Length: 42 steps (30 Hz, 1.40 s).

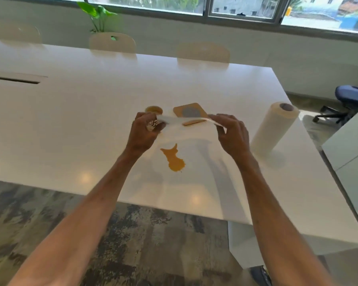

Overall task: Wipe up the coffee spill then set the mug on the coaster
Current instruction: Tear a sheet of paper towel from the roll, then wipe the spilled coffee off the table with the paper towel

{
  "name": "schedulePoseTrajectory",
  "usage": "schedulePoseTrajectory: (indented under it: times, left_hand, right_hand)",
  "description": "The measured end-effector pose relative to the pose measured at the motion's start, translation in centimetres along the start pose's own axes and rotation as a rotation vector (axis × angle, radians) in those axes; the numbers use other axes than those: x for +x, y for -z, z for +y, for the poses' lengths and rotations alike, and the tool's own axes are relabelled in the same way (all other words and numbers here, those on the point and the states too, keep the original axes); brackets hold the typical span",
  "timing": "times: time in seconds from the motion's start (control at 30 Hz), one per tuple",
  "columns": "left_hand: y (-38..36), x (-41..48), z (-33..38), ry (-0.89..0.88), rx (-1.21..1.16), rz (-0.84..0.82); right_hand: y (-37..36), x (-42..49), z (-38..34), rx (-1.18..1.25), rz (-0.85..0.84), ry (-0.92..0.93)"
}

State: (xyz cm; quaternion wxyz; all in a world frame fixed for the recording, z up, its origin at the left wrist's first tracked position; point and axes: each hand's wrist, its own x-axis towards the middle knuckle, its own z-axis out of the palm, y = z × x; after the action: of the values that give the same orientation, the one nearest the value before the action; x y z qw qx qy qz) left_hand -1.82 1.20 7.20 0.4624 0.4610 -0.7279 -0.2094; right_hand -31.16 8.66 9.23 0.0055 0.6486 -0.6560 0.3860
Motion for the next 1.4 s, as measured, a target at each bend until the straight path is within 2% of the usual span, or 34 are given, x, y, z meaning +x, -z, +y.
schedulePoseTrajectory:
  times: [0.07,0.2,0.33,0.57,0.67,0.77,0.93,1.07,1.2,1.4]
  left_hand:
    - [0.8,-1.3,-2.1,0.026,0.004,-0.035]
    - [1.5,-4.3,-5.8,0.103,0.019,-0.124]
    - [1.8,-6.7,-8.2,0.183,0.075,-0.27]
    - [1.9,-7.6,-9.4,0.131,0.099,-0.391]
    - [2.0,-7.4,-9.6,0.15,0.064,-0.394]
    - [1.9,-7.3,-9.6,0.162,0.051,-0.32]
    - [0.4,-6.7,-9.5,0.043,0.211,-0.383]
    - [-0.8,-6.1,-9.5,0.019,0.325,-0.535]
    - [-1.5,-6.2,-10.0,0.055,0.406,-0.615]
    - [-1.8,-6.6,-10.8,0.033,0.487,-0.635]
  right_hand:
    - [-2.2,-1.7,-0.1,-0.007,0.008,0.063]
    - [-5.7,-5.0,0.0,-0.075,-0.252,0.039]
    - [-7.3,-6.8,0.4,-0.104,-0.438,0.052]
    - [-8.0,-7.1,1.2,-0.188,-0.633,0.049]
    - [-7.7,-7.2,1.5,-0.198,-0.612,0.034]
    - [-7.4,-6.9,1.8,-0.218,-0.535,0.017]
    - [-8.4,-6.2,1.0,-0.166,-0.398,-0.086]
    - [-10.5,-5.9,-0.3,-0.109,-0.501,-0.075]
    - [-12.5,-6.4,-0.7,-0.19,-0.667,-0.14]
    - [-13.2,-7.1,-0.5,-0.248,-0.65,-0.147]
